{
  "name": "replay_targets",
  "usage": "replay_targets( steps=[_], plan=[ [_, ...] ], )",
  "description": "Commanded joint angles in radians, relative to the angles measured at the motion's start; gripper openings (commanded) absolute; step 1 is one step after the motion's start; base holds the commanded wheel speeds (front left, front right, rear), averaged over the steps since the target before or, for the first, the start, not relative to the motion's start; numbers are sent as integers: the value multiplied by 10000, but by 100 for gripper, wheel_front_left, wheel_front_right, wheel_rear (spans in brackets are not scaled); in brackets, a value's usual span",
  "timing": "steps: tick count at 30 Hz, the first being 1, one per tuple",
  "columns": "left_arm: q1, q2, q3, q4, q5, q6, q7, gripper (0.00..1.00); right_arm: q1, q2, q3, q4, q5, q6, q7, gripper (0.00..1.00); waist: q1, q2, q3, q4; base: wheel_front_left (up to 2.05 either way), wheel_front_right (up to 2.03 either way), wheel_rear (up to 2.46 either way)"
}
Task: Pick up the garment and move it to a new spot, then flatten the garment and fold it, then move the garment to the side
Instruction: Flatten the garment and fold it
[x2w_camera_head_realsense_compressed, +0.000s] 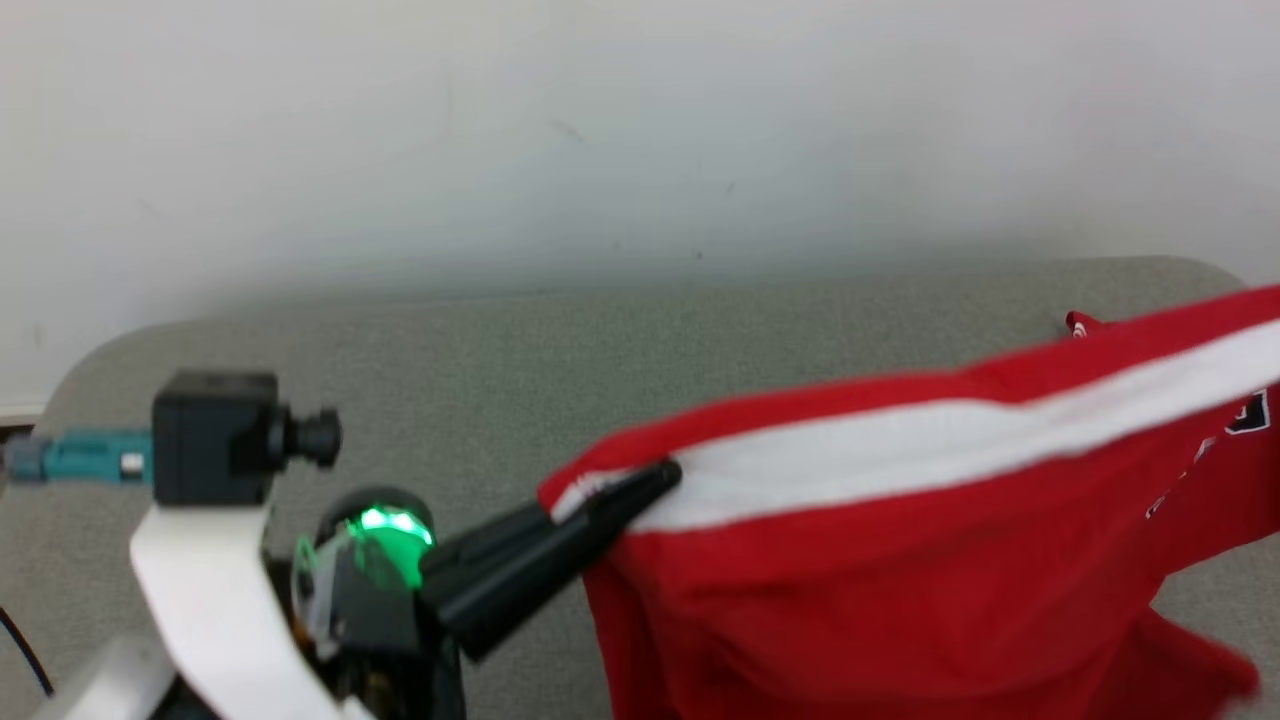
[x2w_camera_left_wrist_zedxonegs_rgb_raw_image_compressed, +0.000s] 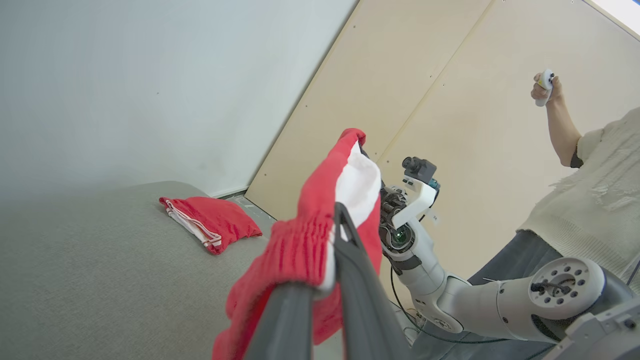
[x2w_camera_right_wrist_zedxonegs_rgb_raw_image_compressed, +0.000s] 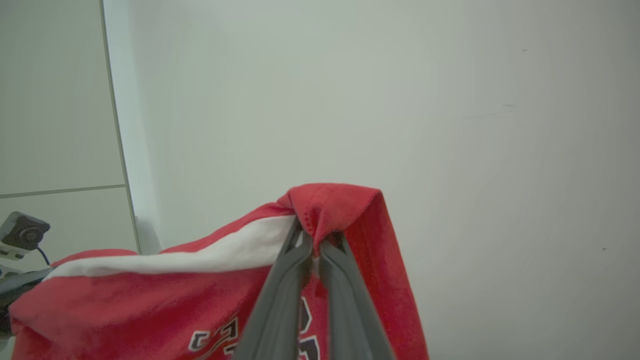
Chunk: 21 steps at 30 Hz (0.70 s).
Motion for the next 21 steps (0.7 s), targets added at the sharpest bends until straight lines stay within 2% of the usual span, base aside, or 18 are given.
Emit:
replay_targets(
  steps=[1,5,9,13,14,18,21],
  plan=[
    [-612,10,83,500,52,157,219,0,-434,178,-200,255,-190,3,369,0,1,-1,356,22,0,0,0],
    [-2119,-117,15,1928,722,391,601,0,-1862,795,-134,1064,-591,1,1190,0,1,-1,1400,54,0,0,0],
    [-4075,-420,-269,3950,1867,117,761,0,-4236,1942,341,2376,-1370,3,1976,0,1,-1,2590,101,0,0,0],
    [-6370,-1053,-427,6051,3033,-118,538,0,-6969,3232,433,4019,-2640,1,2573,0,1,-1,3928,149,0,0,0],
    [-6370,-1053,-427,6051,3033,-118,538,0,-6969,3232,433,4019,-2640,1,2573,0,1,-1,3928,149,0,0,0],
    [-8745,-1836,-461,8178,4216,-494,-289,0,-9617,4417,398,5598,-3845,3,2516,0,1,-1,5072,133,0,0,0],
    [-10095,-2297,-484,9654,5135,-849,-1371,0,-10895,4982,536,6541,-4392,3,2242,0,1,-1,5718,91,0,0,0]
  ],
)
